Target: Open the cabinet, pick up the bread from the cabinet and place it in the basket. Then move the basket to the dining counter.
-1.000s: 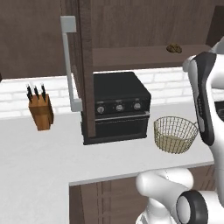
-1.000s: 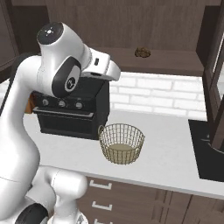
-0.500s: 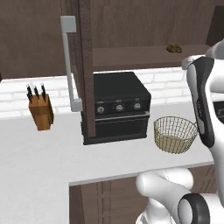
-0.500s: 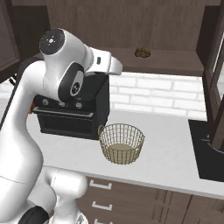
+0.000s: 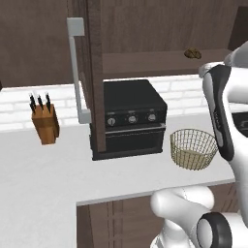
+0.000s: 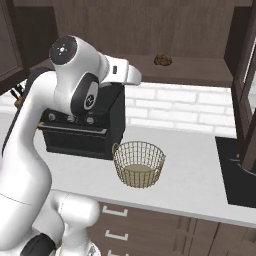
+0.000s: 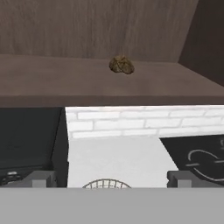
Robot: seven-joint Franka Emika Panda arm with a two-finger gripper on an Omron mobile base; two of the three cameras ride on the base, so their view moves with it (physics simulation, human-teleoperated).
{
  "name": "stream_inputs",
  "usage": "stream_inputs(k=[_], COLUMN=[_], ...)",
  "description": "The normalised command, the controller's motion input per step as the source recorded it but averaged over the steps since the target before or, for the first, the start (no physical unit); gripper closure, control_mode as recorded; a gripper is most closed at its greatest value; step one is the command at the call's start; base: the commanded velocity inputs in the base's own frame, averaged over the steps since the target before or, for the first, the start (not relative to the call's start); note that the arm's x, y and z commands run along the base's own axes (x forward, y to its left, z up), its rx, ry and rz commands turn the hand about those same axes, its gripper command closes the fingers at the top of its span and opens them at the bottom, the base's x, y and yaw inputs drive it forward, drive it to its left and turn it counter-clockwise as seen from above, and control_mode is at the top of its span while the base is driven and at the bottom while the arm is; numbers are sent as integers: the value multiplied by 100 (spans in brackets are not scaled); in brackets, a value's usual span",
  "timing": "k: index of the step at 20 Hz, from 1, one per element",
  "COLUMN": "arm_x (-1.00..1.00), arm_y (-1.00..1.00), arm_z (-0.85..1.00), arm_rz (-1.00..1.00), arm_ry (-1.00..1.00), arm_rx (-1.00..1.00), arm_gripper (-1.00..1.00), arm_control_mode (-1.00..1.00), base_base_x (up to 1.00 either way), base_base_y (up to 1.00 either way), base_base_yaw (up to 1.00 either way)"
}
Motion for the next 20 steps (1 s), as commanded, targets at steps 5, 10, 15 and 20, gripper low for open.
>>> stream_inputs(k=[5,10,15,20], arm_x=[55,53,47,38], arm_y=[-6,-26,-28,-37], arm_z=[0,0,0,0], arm_rz=[0,-1,-1,-5], arm_ry=[0,2,3,0], arm_rx=[13,5,0,0], arm_gripper=[-100,-100,-100,-100], arm_control_mode=[-100,-100,-100,-100], base_base_x=[0,0,0,0], base_base_y=[0,0,0,0], base_base_yaw=[0,0,0,0])
